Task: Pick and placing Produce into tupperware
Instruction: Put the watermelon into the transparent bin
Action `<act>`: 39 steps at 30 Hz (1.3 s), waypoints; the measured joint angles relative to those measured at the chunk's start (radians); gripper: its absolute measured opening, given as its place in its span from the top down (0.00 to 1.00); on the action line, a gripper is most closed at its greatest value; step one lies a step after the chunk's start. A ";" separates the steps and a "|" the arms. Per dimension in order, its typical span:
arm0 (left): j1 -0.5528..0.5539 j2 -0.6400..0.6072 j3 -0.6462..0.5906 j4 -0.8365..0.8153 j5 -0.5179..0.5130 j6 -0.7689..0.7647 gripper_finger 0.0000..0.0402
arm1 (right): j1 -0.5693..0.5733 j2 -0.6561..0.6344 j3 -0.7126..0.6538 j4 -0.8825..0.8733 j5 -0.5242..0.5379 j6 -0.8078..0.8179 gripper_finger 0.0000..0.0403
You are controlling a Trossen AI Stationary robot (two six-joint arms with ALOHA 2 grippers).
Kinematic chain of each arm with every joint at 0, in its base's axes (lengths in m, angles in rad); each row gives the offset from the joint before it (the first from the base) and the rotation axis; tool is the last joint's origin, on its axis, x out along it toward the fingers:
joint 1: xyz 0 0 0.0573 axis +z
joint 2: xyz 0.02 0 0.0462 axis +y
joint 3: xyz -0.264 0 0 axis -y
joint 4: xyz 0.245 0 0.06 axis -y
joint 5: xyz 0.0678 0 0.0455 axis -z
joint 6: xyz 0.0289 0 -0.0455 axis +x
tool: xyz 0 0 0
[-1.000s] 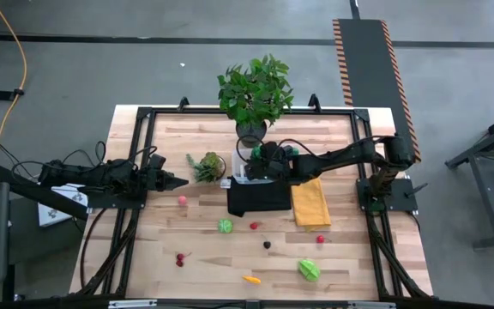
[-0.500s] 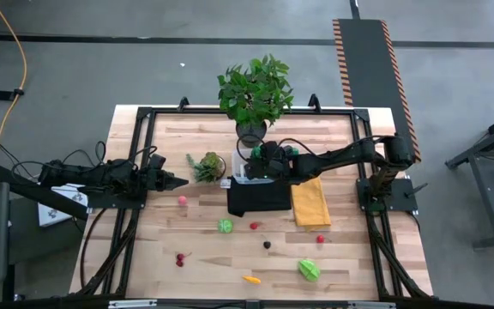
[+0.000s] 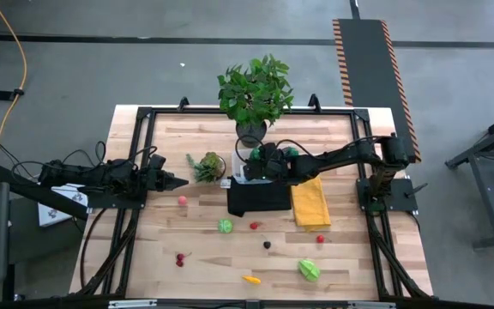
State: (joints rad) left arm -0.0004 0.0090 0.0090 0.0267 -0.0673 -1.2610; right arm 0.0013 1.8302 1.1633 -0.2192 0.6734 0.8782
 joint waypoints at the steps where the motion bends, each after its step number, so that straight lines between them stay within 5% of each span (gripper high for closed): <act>1: 0.000 0.000 0.000 0.000 0.000 0.000 1.00 | 0.000 0.002 0.000 -0.001 -0.001 -0.001 0.26; 39: 0.000 0.000 0.000 0.000 0.000 0.000 1.00 | -0.010 0.003 0.000 0.000 -0.042 -0.042 0.17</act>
State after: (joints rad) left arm -0.0002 0.0090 0.0092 0.0269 -0.0673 -1.2610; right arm -0.0086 1.8328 1.1633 -0.2195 0.6312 0.8360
